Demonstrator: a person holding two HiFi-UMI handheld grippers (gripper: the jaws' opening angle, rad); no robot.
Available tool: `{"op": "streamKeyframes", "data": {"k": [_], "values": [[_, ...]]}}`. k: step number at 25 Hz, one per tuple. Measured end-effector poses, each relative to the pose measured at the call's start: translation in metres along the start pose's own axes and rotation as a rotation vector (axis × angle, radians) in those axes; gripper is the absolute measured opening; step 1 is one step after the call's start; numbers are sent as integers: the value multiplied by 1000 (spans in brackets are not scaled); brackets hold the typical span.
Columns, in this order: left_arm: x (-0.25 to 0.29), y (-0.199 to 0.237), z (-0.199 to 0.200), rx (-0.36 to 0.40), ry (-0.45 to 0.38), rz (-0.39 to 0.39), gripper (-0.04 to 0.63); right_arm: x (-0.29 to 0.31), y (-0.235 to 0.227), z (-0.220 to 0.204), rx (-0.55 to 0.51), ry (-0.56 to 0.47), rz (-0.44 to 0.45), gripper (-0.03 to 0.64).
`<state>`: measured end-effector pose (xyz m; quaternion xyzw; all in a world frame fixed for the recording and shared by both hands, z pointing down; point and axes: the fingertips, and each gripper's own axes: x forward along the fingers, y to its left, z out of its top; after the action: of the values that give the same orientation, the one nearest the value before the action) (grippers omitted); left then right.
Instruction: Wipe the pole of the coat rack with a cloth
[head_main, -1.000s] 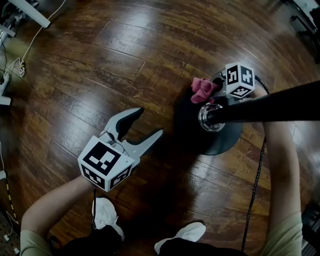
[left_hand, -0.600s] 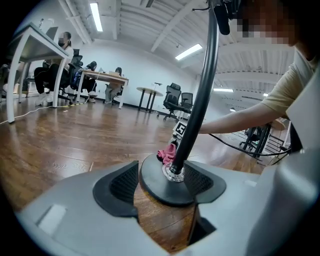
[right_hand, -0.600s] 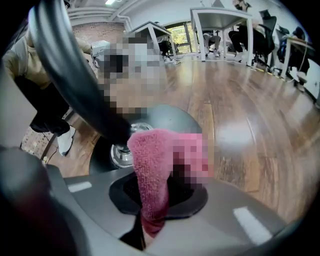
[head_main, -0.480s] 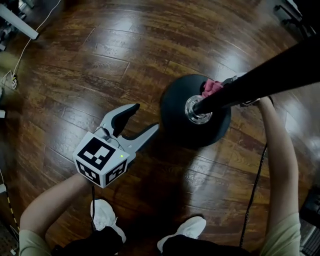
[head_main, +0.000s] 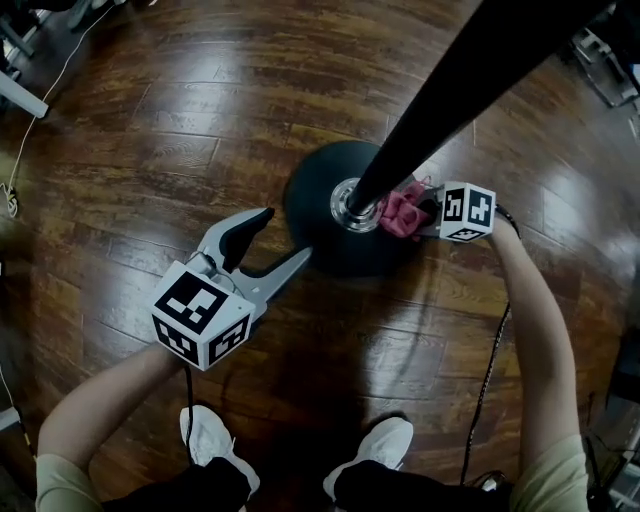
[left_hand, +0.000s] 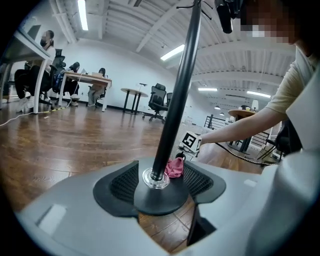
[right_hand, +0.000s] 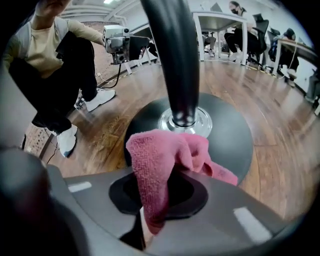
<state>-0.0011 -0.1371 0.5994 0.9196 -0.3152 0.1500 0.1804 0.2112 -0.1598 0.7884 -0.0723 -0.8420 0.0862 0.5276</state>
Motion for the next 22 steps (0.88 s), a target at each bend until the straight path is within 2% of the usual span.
{"op": "streamKeyframes", "data": {"k": [5,8,12,18,22], "values": [[1,-16,-2,13,10,-33,261,9,25,2,20,-16,-68,49],[-4,-19,-2,25,9,-31,259,14,39,8,35,11,-73,49],[-9,-21,-4,35,11,-29,259,28,57,23,13,90,-59,49],[-10,-33,-6,98,29,-51,259,32,59,30,63,253,-173,49],[-14,-33,-8,104,29,-50,258,46,67,54,104,198,-180,49]]}}
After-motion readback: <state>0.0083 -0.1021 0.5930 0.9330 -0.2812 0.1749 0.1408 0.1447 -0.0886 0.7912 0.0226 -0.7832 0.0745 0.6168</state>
